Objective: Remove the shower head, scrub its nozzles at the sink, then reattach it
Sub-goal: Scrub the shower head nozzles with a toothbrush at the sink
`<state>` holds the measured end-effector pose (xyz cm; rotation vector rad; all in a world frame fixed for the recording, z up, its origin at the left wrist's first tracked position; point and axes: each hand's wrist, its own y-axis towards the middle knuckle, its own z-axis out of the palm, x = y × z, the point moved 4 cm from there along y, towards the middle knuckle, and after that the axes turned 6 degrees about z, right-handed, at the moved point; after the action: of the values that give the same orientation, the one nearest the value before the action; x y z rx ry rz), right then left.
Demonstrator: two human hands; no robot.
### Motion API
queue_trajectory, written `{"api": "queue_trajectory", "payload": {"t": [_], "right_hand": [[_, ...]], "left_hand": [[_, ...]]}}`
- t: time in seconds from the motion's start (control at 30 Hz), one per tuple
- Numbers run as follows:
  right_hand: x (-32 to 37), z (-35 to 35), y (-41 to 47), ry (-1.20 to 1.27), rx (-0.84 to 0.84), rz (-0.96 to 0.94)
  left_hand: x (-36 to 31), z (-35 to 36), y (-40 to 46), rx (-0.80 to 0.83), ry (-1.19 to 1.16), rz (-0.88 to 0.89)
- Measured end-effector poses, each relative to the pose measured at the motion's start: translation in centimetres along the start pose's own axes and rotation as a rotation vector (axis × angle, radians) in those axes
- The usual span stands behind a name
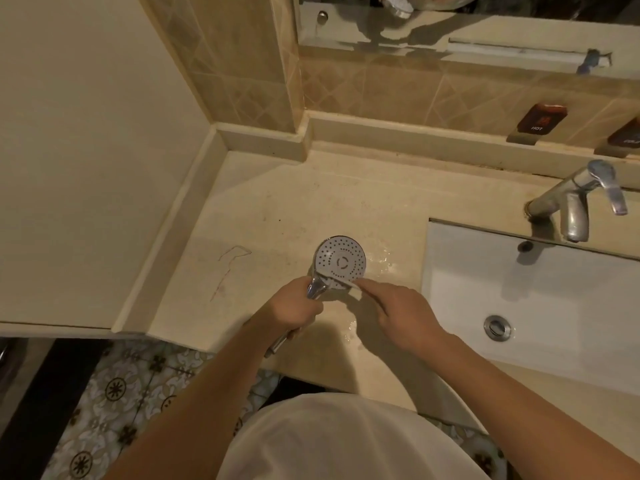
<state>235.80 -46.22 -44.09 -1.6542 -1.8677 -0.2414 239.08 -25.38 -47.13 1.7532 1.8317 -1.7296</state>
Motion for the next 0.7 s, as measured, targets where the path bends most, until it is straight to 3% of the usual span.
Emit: {"api": "queue_trajectory", "payload": {"t": [0.1, 0.27, 0.4, 0.53, 0.63, 0.7], "right_hand": [[-1.1, 0.1, -0.1, 0.029, -0.058, 0.041], [-0.9, 1.2, -1.2, 0.002, 0.075, -0.028], [-1.7, 0.8, -0.9, 0.024, -0.014, 0.014], [-1.0, 1.6, -1.4, -0.011, 0.114, -0.057], [-1.7, 0.7, -0.3, 0.048, -0.022, 0.007], [-1.5, 0.7, 0.1, 0.076, 0.034, -0.020]], "left_hand": [[0.2, 0.1, -0.1, 0.011, -0.025, 0.001], [1.2, 0.6, 0.0, 0.025, 0.038, -0.019], [1.9, 1.1, -0.3, 0.000, 0.040, -0.023], [1.9, 1.4, -0.6, 0.004, 0.059, -0.032], [2.0, 1.6, -0.7, -0.010, 0.055, -0.034], [2.1, 1.6, -0.7, -0.014, 0.052, -0.041]]}}
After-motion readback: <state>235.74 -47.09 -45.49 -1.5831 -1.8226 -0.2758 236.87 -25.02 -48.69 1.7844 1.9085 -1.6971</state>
